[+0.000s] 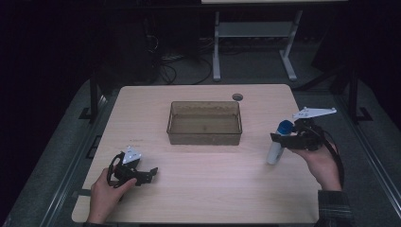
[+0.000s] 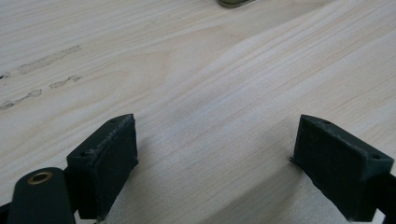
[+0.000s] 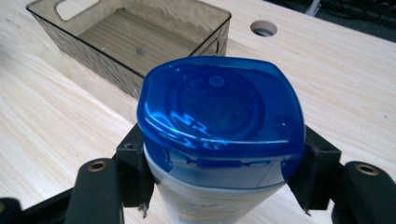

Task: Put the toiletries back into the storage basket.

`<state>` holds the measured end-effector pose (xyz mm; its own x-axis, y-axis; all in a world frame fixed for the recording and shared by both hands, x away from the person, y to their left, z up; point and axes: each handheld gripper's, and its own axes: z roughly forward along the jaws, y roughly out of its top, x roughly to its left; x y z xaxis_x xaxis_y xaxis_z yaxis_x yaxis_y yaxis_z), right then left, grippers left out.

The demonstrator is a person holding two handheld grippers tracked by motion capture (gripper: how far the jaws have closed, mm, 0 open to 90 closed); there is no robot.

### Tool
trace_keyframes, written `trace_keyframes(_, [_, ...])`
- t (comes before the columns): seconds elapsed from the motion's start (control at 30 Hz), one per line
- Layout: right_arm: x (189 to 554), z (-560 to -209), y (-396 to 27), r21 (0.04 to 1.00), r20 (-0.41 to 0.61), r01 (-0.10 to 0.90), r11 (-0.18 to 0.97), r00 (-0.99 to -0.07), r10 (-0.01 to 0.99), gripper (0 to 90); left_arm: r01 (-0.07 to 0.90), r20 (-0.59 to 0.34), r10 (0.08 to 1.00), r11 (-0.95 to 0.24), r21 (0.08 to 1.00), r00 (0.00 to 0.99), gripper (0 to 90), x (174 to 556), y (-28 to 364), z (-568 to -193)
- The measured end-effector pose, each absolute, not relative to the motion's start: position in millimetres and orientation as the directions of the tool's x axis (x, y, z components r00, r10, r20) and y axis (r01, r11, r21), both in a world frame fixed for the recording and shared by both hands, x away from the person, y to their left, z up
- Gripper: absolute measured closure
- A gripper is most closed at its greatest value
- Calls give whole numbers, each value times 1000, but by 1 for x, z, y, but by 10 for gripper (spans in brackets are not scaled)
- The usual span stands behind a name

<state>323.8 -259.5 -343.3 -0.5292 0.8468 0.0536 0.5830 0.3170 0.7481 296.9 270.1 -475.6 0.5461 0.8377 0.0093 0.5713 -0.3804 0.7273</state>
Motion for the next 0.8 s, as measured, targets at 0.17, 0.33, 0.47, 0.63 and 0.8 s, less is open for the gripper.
trace_keyframes(0.17, [325,-337,-257,766,60,565,309,-540,839,349,572,11,837,-383,726,546,121,297,270,-475])
trace_keyframes(0.33, [327,-331,-254,772,53,553,313,-547,835,348,572,11,837,-383,726,547,121,297,270,-475])
trace_keyframes(0.47, [331,-326,-250,778,45,542,317,-553,832,348,573,11,837,-384,724,547,121,297,270,-475])
trace_keyframes(0.63, [336,-319,-245,786,52,534,313,-560,827,348,572,11,837,-383,725,547,121,297,270,-475])
trace_keyframes(0.8, [340,-313,-241,790,43,523,320,-567,822,348,572,11,837,-382,726,546,122,297,270,-475])
